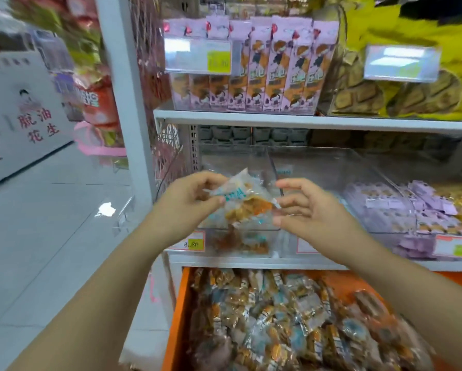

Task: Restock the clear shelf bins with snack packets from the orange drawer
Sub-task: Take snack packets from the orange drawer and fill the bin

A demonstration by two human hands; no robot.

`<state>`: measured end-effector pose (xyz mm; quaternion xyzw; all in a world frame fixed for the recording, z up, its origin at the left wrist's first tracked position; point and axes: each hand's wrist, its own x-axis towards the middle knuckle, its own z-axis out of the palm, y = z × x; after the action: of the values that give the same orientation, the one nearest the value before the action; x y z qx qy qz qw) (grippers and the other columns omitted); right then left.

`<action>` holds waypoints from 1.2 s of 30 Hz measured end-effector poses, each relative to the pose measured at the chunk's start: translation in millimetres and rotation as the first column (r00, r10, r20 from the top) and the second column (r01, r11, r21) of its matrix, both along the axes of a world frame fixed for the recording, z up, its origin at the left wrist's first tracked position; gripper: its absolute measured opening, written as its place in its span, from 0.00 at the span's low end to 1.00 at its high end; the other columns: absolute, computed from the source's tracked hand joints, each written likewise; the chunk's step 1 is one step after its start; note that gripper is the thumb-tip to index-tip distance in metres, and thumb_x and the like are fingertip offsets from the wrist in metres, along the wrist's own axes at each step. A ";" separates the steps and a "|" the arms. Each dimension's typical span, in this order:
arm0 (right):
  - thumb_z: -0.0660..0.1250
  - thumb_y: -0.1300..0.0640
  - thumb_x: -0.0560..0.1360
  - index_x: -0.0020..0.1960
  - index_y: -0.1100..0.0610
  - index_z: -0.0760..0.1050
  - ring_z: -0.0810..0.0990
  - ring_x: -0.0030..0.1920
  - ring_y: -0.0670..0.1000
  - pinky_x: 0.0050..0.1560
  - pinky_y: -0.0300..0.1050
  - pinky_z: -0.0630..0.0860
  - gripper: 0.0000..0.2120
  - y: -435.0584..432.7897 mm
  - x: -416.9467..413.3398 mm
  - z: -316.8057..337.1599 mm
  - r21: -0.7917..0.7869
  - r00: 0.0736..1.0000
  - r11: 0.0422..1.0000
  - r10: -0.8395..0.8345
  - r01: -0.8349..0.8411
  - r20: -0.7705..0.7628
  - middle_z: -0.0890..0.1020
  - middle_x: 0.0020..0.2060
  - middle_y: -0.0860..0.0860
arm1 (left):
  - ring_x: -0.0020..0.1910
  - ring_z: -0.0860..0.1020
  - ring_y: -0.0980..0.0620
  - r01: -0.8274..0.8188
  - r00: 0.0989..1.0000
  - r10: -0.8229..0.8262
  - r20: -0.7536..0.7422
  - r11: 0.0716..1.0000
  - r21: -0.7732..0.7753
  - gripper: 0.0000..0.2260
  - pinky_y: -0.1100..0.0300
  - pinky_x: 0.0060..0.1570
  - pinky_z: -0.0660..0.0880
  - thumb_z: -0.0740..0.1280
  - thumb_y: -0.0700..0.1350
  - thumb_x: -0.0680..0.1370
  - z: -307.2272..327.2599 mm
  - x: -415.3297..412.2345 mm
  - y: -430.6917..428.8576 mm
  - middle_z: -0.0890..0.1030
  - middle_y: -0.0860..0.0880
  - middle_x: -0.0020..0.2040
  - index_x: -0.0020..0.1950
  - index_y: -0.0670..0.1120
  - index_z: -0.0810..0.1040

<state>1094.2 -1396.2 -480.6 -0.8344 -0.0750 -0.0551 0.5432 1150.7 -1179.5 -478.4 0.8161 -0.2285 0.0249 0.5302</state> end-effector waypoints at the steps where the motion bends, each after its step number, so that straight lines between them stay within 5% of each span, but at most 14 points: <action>1: 0.71 0.61 0.73 0.53 0.41 0.71 0.80 0.47 0.39 0.51 0.35 0.76 0.18 4.6 7.8 5.9 -0.055 0.999 0.998 0.009 -0.007 0.034 0.80 0.46 0.42 | 0.41 0.78 0.59 -0.043 0.996 0.041 0.076 0.999 0.024 0.11 0.66 0.47 0.75 0.68 0.36 0.76 4.2 8.2 7.3 0.80 0.58 0.44 0.49 0.53 0.78; 4: 0.68 0.59 0.75 0.52 0.44 0.74 0.78 0.49 0.39 0.52 0.30 0.73 0.11 17.5 34.8 11.6 -0.277 0.988 0.960 0.017 0.027 0.153 0.80 0.48 0.41 | 0.41 0.78 0.67 -0.156 0.971 0.137 0.196 0.984 0.086 0.14 0.73 0.44 0.73 0.67 0.35 0.76 6.5 24.5 27.3 0.80 0.63 0.44 0.49 0.55 0.77; 7: 0.66 0.58 0.77 0.55 0.50 0.79 0.76 0.46 0.38 0.47 0.21 0.67 0.09 27.3 64.7 -0.3 -0.550 0.988 0.835 0.090 -0.008 0.123 0.80 0.47 0.41 | 0.45 0.78 0.63 -0.221 0.960 0.164 0.225 0.940 0.260 0.14 0.62 0.48 0.75 0.67 0.39 0.77 -1.7 33.1 40.2 0.79 0.62 0.45 0.50 0.60 0.75; 9: 0.65 0.56 0.78 0.56 0.51 0.80 0.76 0.50 0.40 0.49 0.26 0.66 0.09 36.4 83.0 -13.0 -0.679 0.988 0.733 0.133 -0.044 0.081 0.81 0.50 0.43 | 0.47 0.78 0.60 -0.227 0.959 0.158 0.234 0.926 0.303 0.14 0.58 0.51 0.75 0.67 0.40 0.77 -6.4 36.3 46.1 0.80 0.59 0.47 0.51 0.61 0.75; 11: 0.66 0.54 0.77 0.54 0.51 0.80 0.78 0.52 0.47 0.48 0.37 0.66 0.08 48.3 98.0 -24.0 -0.774 0.984 0.630 0.167 -0.062 0.057 0.81 0.47 0.46 | 0.45 0.76 0.64 -0.225 0.960 0.158 0.232 0.927 0.300 0.13 0.65 0.48 0.73 0.67 0.39 0.77 -9.0 38.3 51.0 0.79 0.60 0.47 0.52 0.58 0.77; 13: 0.67 0.51 0.75 0.47 0.51 0.76 0.77 0.48 0.52 0.45 0.41 0.62 0.04 58.7 109.6 -31.7 -0.859 0.981 0.505 0.193 -0.079 0.024 0.77 0.40 0.47 | 0.43 0.74 0.68 -0.233 0.959 0.164 0.231 0.922 0.310 0.12 0.76 0.43 0.67 0.67 0.38 0.77 -11.3 39.6 54.3 0.76 0.61 0.45 0.53 0.56 0.78; 16: 0.68 0.50 0.73 0.34 0.51 0.68 0.72 0.39 0.51 0.46 0.44 0.63 0.13 66.0 120.6 -37.7 -0.904 0.981 0.407 0.184 -0.132 -0.060 0.73 0.33 0.46 | 0.43 0.75 0.64 -0.225 0.965 0.165 0.203 0.919 0.322 0.12 0.79 0.42 0.66 0.67 0.38 0.77 -16.5 42.3 55.8 0.78 0.58 0.49 0.55 0.54 0.78; 21: 0.63 0.65 0.72 0.33 0.51 0.69 0.72 0.40 0.51 0.41 0.39 0.65 0.13 66.3 129.4 -42.6 -0.858 0.994 0.504 0.091 -0.105 -0.068 0.68 0.29 0.42 | 0.43 0.74 0.62 -0.138 0.987 0.086 0.139 0.896 0.422 0.11 0.71 0.41 0.68 0.65 0.39 0.78 -22.4 48.4 46.2 0.77 0.56 0.50 0.56 0.52 0.79; 24: 0.66 0.64 0.72 0.31 0.51 0.68 0.73 0.39 0.50 0.40 0.39 0.66 0.14 64.5 131.9 -44.8 -0.835 0.993 0.539 0.089 -0.115 -0.079 0.69 0.29 0.42 | 0.48 0.77 0.54 -0.083 0.996 0.052 0.073 0.842 0.532 0.11 0.63 0.45 0.71 0.64 0.39 0.79 -27.6 55.2 37.0 0.79 0.53 0.54 0.58 0.51 0.78; 27: 0.67 0.64 0.71 0.29 0.51 0.67 0.70 0.36 0.51 0.35 0.43 0.66 0.16 61.5 135.4 -43.7 -0.821 0.987 0.549 0.106 -0.158 -0.119 0.71 0.30 0.47 | 0.50 0.77 0.54 -0.023 1.000 0.010 0.025 0.796 0.605 0.13 0.65 0.47 0.69 0.64 0.38 0.79 -34.1 63.9 27.2 0.79 0.51 0.59 0.61 0.50 0.78; 29: 0.68 0.64 0.71 0.40 0.53 0.79 0.74 0.42 0.49 0.43 0.43 0.73 0.07 58.4 138.0 -43.4 -0.802 0.979 0.561 0.135 -0.205 -0.156 0.80 0.40 0.49 | 0.49 0.75 0.55 0.031 1.000 -0.020 -0.024 0.777 0.628 0.14 0.66 0.46 0.67 0.65 0.38 0.78 -38.2 67.5 19.7 0.79 0.49 0.60 0.62 0.49 0.78; 32: 0.70 0.65 0.71 0.59 0.56 0.80 0.74 0.49 0.43 0.53 0.38 0.72 0.17 53.9 139.5 -42.2 -0.767 0.960 0.578 0.172 -0.279 -0.220 0.82 0.55 0.50 | 0.55 0.77 0.52 0.070 0.997 -0.029 -0.076 0.777 0.625 0.15 0.64 0.52 0.70 0.66 0.38 0.77 -42.8 70.9 13.2 0.79 0.49 0.60 0.62 0.48 0.79; 36: 0.68 0.64 0.74 0.62 0.55 0.78 0.75 0.51 0.40 0.48 0.26 0.68 0.17 46.1 136.3 -32.2 -0.694 0.939 0.632 0.238 -0.345 -0.250 0.80 0.57 0.48 | 0.55 0.77 0.53 0.104 0.994 -0.059 -0.092 0.769 0.631 0.13 0.60 0.57 0.73 0.66 0.41 0.77 -44.0 72.8 15.6 0.80 0.51 0.59 0.60 0.51 0.81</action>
<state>1230.5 -1350.0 -512.9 -0.9590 -0.1879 0.1241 0.1720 1223.5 -1163.9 -522.5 0.9368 -0.2407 -0.1038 0.2316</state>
